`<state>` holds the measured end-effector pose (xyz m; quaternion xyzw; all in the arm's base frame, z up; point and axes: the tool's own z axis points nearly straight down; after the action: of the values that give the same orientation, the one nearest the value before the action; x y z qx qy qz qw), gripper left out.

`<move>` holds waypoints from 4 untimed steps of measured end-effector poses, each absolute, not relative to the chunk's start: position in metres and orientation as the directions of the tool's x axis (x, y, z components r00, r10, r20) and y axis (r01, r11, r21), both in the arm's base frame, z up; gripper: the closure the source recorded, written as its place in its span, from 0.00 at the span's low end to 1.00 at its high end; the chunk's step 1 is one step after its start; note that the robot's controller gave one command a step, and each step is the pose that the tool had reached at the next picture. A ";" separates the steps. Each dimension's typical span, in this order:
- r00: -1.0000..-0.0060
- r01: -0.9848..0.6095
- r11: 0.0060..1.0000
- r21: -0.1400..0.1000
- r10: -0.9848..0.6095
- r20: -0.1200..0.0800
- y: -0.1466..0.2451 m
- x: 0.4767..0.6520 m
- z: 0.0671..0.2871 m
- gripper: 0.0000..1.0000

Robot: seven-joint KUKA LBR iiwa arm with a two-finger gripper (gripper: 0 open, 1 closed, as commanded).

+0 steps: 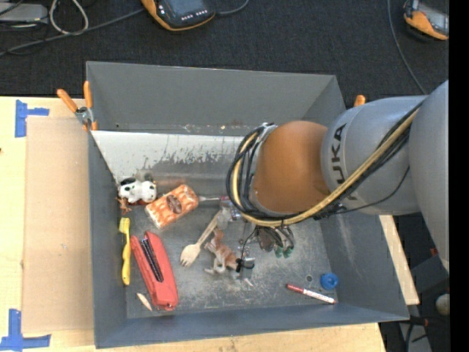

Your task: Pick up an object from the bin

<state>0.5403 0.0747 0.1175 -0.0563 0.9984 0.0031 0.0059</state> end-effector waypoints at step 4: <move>-0.998 0.063 0.998 0.008 0.063 -0.008 0.093 0.542 0.146 1.00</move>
Offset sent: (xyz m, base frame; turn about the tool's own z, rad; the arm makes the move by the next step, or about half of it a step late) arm -0.0065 0.0252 -0.0475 0.2083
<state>0.5416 0.0933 0.1460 0.0316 0.9995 0.0040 0.0043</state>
